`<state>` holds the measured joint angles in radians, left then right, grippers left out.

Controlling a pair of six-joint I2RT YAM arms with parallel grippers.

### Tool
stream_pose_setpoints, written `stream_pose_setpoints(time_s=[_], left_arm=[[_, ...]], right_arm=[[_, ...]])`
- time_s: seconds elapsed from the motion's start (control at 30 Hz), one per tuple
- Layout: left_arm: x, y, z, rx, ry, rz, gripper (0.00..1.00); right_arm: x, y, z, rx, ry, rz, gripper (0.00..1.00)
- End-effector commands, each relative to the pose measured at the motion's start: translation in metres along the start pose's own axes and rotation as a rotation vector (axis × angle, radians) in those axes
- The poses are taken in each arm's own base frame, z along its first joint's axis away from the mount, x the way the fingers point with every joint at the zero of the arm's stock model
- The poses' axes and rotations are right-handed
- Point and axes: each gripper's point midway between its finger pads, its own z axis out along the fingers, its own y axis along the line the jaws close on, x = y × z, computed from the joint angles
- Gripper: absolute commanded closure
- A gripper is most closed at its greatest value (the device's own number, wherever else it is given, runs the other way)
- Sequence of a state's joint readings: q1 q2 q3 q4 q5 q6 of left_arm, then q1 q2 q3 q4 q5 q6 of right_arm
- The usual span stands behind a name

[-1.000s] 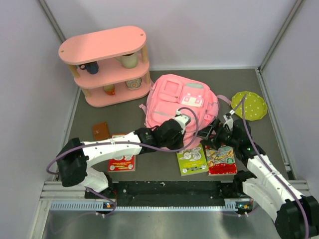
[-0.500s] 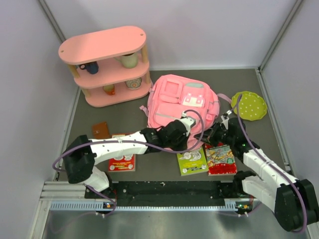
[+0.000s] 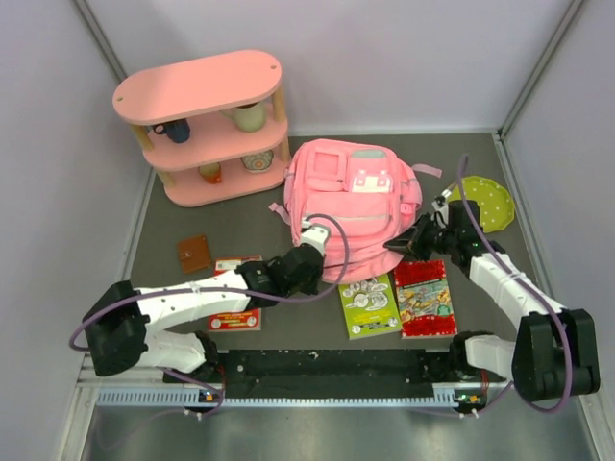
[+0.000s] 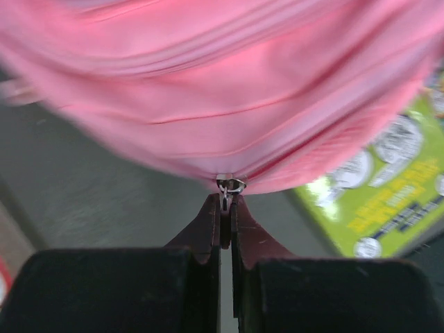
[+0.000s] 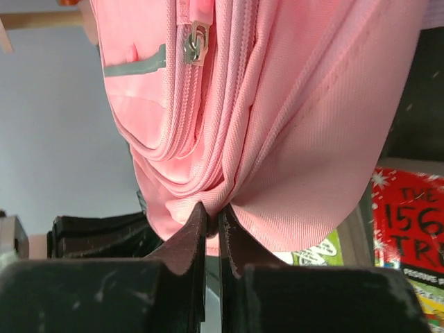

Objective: Pack the student bag
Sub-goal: Unzip the student bag at the center of the board.

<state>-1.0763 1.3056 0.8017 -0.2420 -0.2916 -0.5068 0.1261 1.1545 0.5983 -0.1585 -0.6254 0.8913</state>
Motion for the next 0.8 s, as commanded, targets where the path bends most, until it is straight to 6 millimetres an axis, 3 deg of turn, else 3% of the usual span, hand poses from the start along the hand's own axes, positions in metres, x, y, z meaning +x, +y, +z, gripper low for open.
stream_pose_setpoints(time_s=[0.0,0.03,0.07,0.1,0.13,0.17,0.2,0.23,0.33,0.47,0.53,0.77], left_arm=[[0.046,0.078,-0.018,-0.263,0.146,-0.054,1.00],[0.041,0.077,-0.017,-0.253,0.133,-0.059,1.00],[0.028,0.060,-0.016,-0.176,0.107,-0.071,1.00],[0.020,0.049,-0.015,-0.123,0.088,-0.074,1.00],[0.012,0.040,-0.015,-0.080,0.071,-0.068,1.00],[0.008,0.027,-0.014,-0.017,0.074,-0.070,1.00],[-0.011,0.014,-0.015,0.030,0.026,-0.076,1.00],[-0.016,0.007,-0.014,0.054,0.020,-0.064,1.00],[-0.039,-0.012,-0.012,0.095,-0.012,-0.038,1.00],[-0.059,-0.039,-0.010,0.158,-0.030,0.002,1.00],[-0.062,-0.053,-0.007,0.189,-0.025,0.031,1.00],[-0.055,-0.070,-0.003,0.233,-0.005,0.058,1.00]], right_arm=[[-0.089,0.024,-0.015,0.009,-0.310,-0.166,1.00],[-0.087,0.025,-0.015,-0.004,-0.297,-0.171,1.00],[-0.083,0.030,-0.014,-0.032,-0.283,-0.177,0.99],[-0.073,0.036,-0.014,-0.079,-0.235,-0.172,0.87],[-0.065,0.037,-0.016,-0.098,-0.214,-0.169,0.68],[-0.059,0.037,-0.018,-0.111,-0.197,-0.160,0.61],[-0.050,0.037,-0.020,-0.116,-0.176,-0.143,0.51],[-0.039,0.037,-0.028,-0.130,-0.185,-0.148,0.32],[-0.015,0.027,-0.039,-0.119,-0.173,-0.097,0.18],[0.019,0.043,-0.056,-0.203,-0.145,-0.029,0.18],[0.038,0.046,-0.052,-0.224,-0.104,-0.008,0.20],[0.065,0.054,-0.031,-0.233,-0.054,0.078,0.22]])
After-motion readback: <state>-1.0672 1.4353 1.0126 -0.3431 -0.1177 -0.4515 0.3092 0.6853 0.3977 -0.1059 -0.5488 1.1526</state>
